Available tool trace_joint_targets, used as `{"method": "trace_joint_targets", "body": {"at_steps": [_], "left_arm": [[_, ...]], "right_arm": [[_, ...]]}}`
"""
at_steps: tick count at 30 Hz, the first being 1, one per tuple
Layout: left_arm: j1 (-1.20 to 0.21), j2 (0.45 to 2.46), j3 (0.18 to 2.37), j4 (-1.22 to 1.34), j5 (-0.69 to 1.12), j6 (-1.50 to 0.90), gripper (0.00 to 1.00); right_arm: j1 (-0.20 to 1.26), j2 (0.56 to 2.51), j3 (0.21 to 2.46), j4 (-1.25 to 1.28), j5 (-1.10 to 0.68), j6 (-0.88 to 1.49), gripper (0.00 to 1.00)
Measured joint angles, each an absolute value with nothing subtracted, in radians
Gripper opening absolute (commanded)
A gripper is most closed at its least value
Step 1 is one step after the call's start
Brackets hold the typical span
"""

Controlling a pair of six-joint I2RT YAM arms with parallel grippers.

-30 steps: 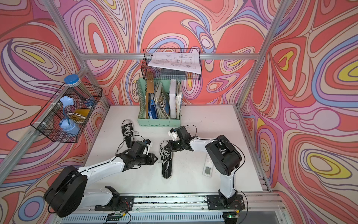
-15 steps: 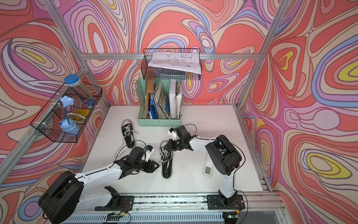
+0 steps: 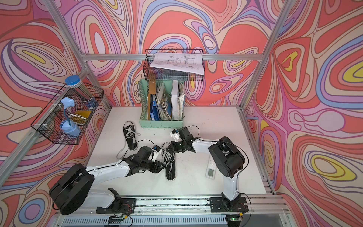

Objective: Tie the shoes
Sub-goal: Cross the shoelace with the shoelace, then tie the shoelace on the shoe.

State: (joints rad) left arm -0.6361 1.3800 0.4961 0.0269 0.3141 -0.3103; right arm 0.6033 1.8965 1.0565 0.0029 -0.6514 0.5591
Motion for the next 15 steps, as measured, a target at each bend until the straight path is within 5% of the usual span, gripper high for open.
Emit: {"method": "trace_joint_targets", "body": {"at_steps": [15], "left_arm": [[-0.636, 1.435, 0.552, 0.036, 0.364, -0.287, 0.13]], "right_arm": [[0.603, 1.897, 1.056, -0.011, -0.651, 0.557, 0.00]]}}
